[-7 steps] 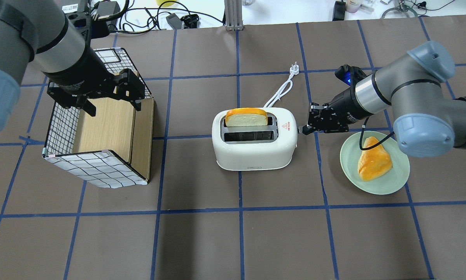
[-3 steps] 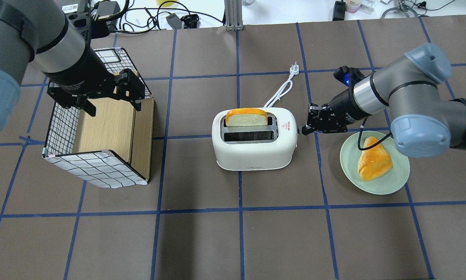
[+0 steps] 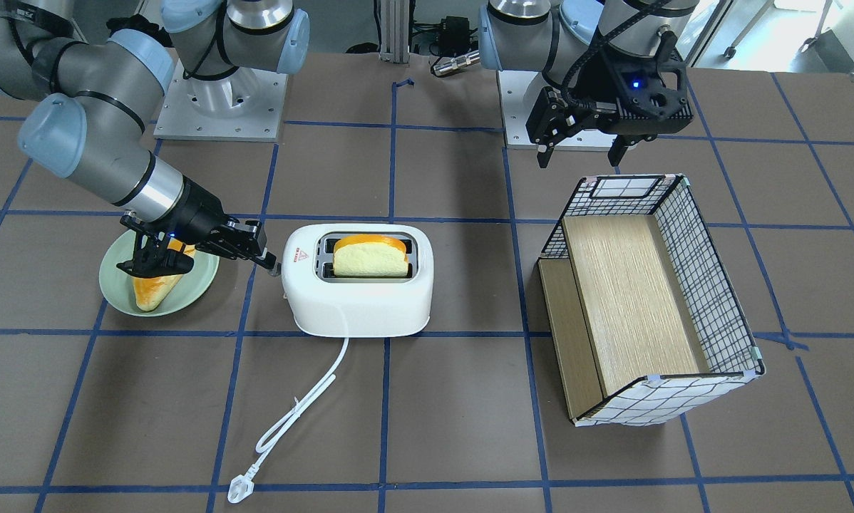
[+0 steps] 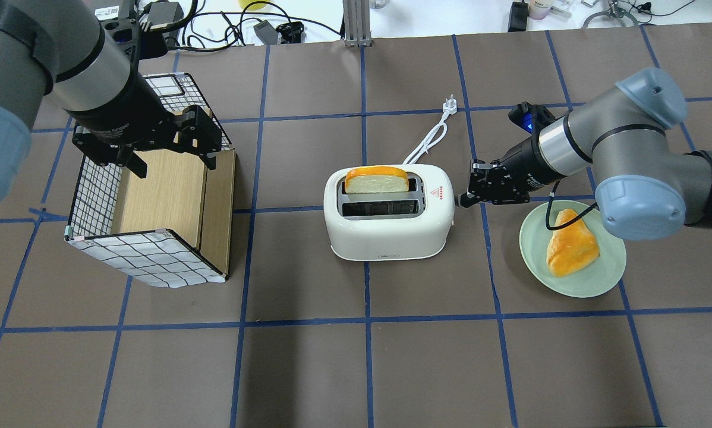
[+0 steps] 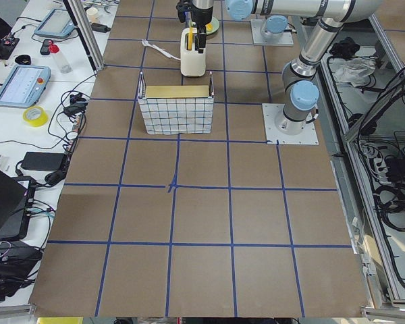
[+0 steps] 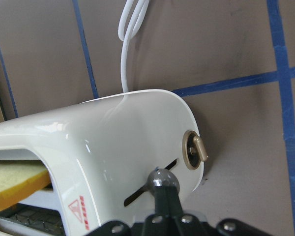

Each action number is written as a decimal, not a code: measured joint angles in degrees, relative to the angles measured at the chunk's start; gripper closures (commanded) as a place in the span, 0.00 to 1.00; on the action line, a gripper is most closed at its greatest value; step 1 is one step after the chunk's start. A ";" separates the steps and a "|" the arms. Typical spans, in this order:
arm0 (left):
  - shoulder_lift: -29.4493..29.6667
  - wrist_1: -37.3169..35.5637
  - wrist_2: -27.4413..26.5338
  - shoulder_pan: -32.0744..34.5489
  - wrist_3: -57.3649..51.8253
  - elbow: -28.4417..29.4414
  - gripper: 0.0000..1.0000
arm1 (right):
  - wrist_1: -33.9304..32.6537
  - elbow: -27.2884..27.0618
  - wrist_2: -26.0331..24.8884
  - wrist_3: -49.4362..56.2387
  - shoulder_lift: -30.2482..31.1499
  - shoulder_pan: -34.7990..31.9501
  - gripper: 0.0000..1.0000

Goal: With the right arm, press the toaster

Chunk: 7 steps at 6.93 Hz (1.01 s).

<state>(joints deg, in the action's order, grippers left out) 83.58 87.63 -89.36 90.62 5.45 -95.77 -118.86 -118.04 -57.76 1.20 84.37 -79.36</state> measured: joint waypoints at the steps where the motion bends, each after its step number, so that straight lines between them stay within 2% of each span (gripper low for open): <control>1: 0.00 0.00 0.00 0.00 0.00 0.01 0.00 | -0.25 0.01 -0.04 0.21 -0.39 0.00 1.00; 7: 0.00 0.00 -0.02 0.00 0.00 0.00 0.00 | -1.37 -0.02 -0.23 0.75 -1.90 0.00 1.00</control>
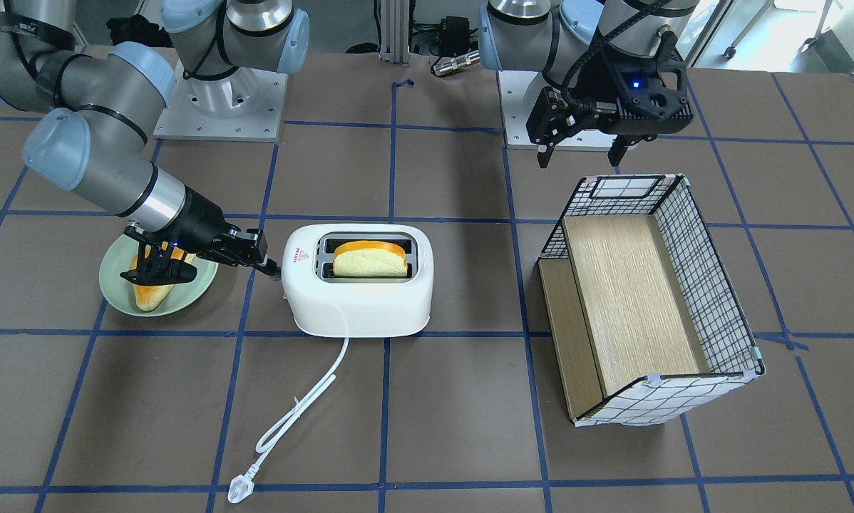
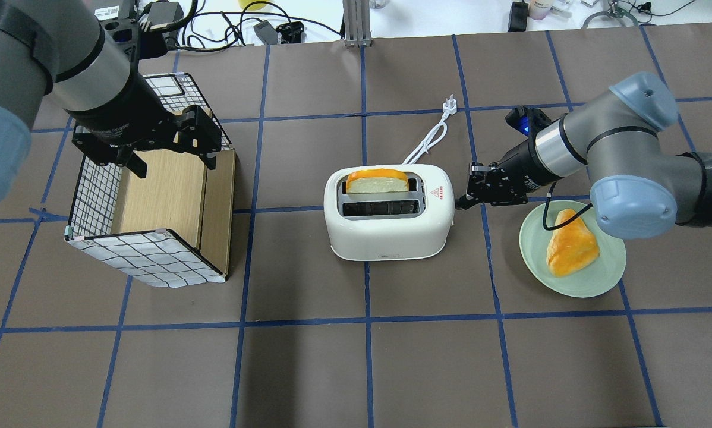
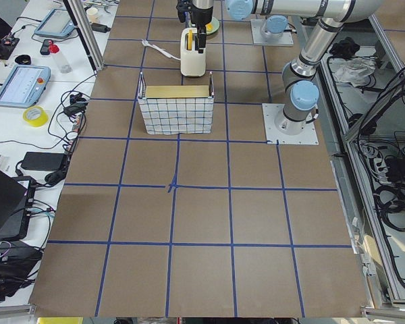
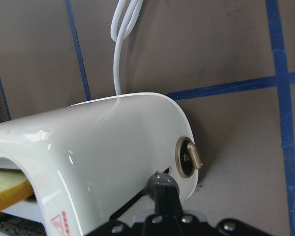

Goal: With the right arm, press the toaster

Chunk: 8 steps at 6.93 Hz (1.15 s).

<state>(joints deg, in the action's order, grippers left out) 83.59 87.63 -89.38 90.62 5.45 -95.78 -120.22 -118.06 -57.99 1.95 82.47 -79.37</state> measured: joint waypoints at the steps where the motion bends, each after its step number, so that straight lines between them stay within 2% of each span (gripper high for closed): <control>1: 0.00 0.00 0.01 0.00 0.00 -0.01 0.00 | -0.57 -0.03 -0.01 -0.02 -0.42 0.00 1.00; 8: 0.00 0.00 0.06 0.00 0.00 0.00 0.00 | -1.51 -0.15 -0.02 0.02 -1.08 0.00 1.00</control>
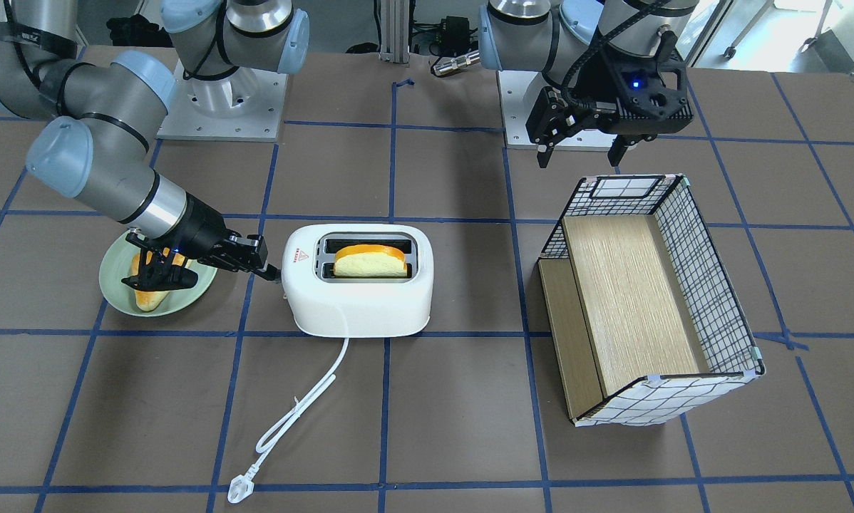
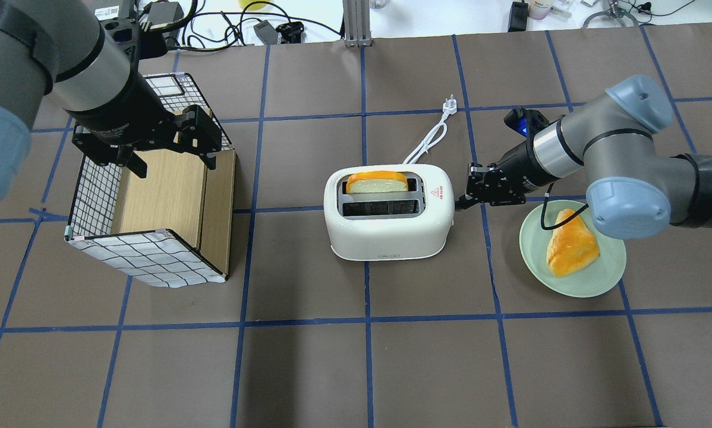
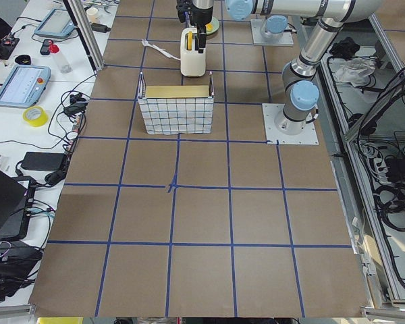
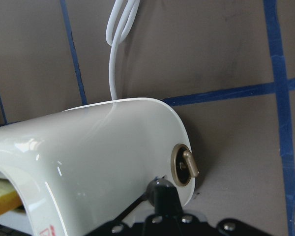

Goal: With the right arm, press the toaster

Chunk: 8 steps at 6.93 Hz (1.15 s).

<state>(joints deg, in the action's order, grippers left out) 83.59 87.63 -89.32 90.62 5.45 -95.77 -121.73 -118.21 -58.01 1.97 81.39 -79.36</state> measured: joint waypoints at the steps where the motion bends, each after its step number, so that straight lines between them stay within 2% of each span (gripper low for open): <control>1: 0.00 0.00 -0.02 0.00 0.00 0.02 0.00 | -0.02 -0.03 0.00 0.03 0.00 0.00 1.00; 6: 0.00 0.00 -0.04 0.00 0.00 0.02 0.00 | -1.31 -0.55 -0.43 -0.48 -0.17 0.00 0.99; 7: 0.00 0.00 -0.01 0.00 0.00 0.01 0.00 | -1.33 -0.33 -1.40 -1.52 0.12 0.00 0.48; 8: 0.00 0.00 0.01 0.00 0.00 0.03 0.00 | -1.26 0.09 -3.54 -3.90 0.71 -0.02 0.00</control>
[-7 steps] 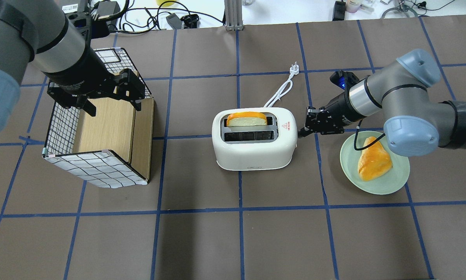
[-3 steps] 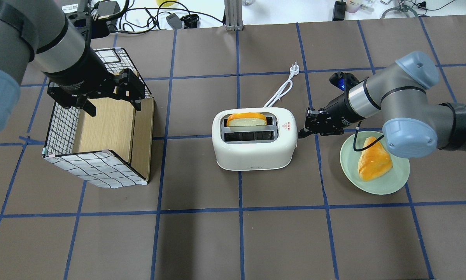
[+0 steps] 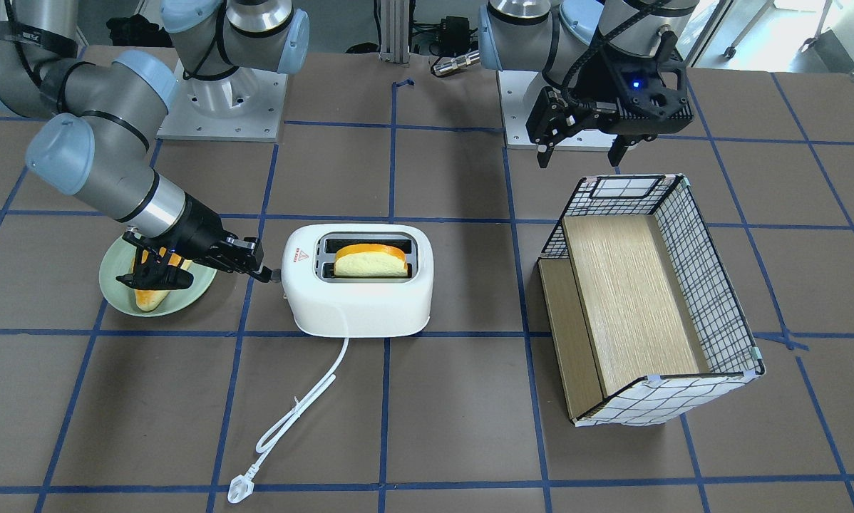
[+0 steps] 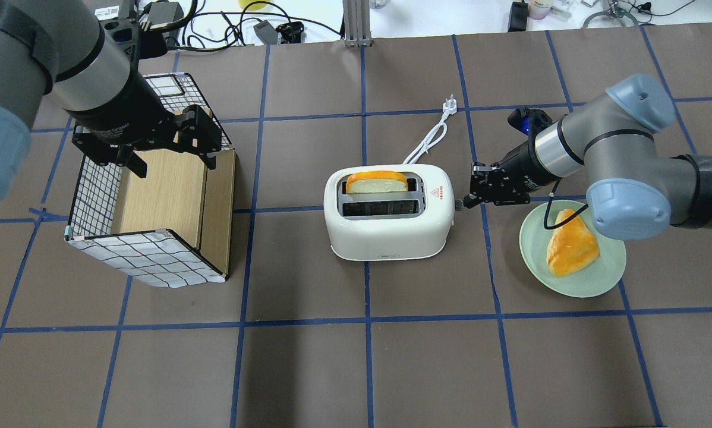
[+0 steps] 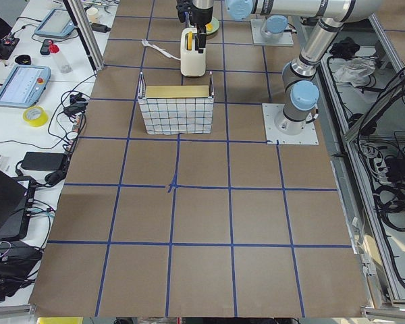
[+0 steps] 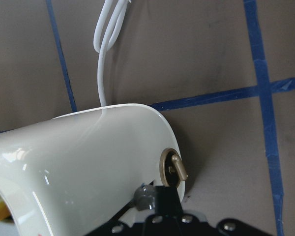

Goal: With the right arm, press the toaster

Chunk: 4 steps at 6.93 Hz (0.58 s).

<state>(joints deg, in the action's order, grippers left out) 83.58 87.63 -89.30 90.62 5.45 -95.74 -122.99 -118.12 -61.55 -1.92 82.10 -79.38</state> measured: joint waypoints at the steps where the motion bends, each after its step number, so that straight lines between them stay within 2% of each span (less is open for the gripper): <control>1: 0.00 0.00 -0.02 0.00 0.00 0.02 0.00 | 0.35 0.68 -3.15 -2.90 1.18 -0.02 0.00; 4: 0.00 0.00 -0.08 0.00 0.00 -0.01 0.00 | 7.93 4.00 -11.81 -5.01 5.59 0.01 0.00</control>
<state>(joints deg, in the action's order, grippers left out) 83.58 87.63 -89.38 90.62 5.45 -95.75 -115.06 -114.12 -73.37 -6.94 87.69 -79.38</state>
